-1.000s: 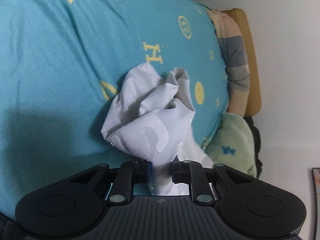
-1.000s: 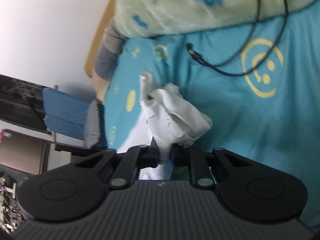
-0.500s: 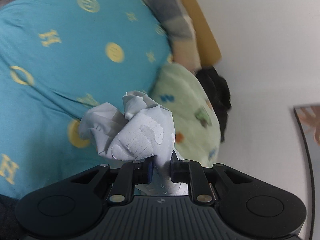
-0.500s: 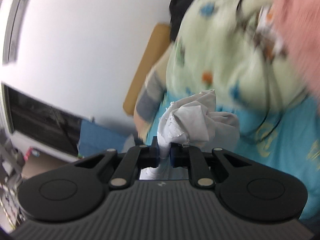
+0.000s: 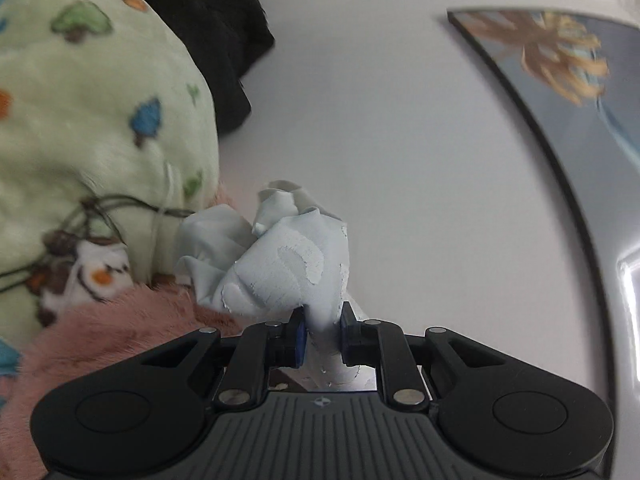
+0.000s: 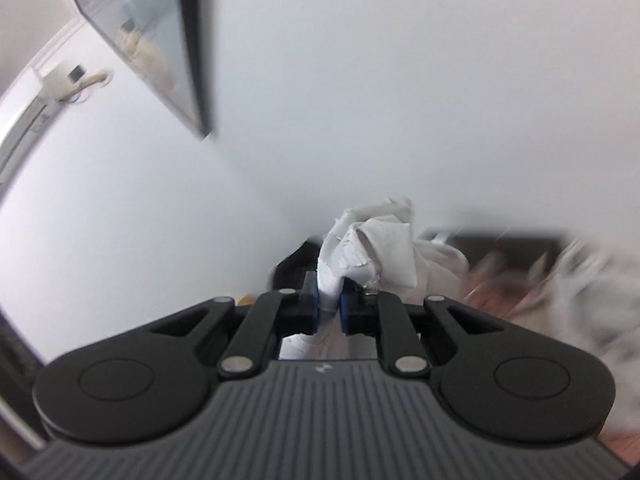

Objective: Fold clothes

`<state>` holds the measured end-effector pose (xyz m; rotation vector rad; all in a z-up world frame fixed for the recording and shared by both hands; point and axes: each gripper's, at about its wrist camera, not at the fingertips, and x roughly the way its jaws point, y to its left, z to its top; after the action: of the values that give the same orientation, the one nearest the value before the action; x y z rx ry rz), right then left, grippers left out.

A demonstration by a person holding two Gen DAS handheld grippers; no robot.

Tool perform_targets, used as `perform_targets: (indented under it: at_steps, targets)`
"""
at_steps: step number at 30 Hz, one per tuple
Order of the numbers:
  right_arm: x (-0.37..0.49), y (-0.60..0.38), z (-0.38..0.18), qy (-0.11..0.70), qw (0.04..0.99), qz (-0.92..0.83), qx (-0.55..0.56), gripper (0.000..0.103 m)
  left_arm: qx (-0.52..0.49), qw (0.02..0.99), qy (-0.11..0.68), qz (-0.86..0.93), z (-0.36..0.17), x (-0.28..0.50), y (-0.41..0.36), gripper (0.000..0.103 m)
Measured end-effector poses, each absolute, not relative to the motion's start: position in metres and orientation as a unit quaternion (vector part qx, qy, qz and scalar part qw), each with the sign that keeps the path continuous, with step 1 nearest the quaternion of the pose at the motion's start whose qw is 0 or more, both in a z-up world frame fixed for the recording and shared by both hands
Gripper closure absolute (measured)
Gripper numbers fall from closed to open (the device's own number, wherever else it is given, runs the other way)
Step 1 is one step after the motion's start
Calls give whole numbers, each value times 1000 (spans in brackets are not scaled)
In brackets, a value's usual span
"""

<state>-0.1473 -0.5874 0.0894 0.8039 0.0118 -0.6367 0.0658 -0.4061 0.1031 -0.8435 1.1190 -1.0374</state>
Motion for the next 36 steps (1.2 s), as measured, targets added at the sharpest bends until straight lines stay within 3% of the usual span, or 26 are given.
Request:
perform_targets:
  at_steps: [8, 13, 16, 18, 20, 22, 23, 24, 26, 27, 29, 36]
  targets:
    - [-220, -588, -23, 101, 837, -347, 412, 89, -194, 671, 504, -508, 11, -2, -414, 87]
    - [-243, -563, -54, 114, 831, -344, 422, 88, -155, 685, 483, -522, 7, -23, -379, 84]
    - [-242, -557, -43, 125, 831, -353, 411, 88, -115, 709, 456, -526, 27, -34, -366, 73]
    - [-248, -549, -28, 125, 838, -355, 396, 87, -90, 725, 430, -530, 44, -40, -361, 43]
    - [-267, -536, -11, 124, 851, -352, 370, 87, -68, 740, 400, -536, 61, -47, -357, 31]
    - [-267, -525, 7, 128, 864, -348, 340, 81, -51, 750, 368, -547, 77, -58, -352, 26]
    - [-264, -519, 17, 132, 870, -346, 324, 64, -45, 753, 356, -551, 86, -65, -347, 22]
    - [-266, -510, 25, 127, 878, -342, 309, 37, -38, 756, 343, -555, 95, -72, -342, 18]
    - [-268, -493, 39, 117, 889, -337, 285, 15, -24, 763, 318, -562, 111, -90, -329, 10]
    - [-269, -484, 46, 111, 895, -335, 274, 17, -17, 766, 305, -566, 119, -98, -323, 4]
    - [-271, -467, 60, 108, 904, -327, 252, 17, -3, 774, 278, -569, 133, -115, -306, 1]
    - [-287, -398, 89, 82, 923, -335, 169, 17, 3, 808, 186, -559, 162, -167, -235, 0]
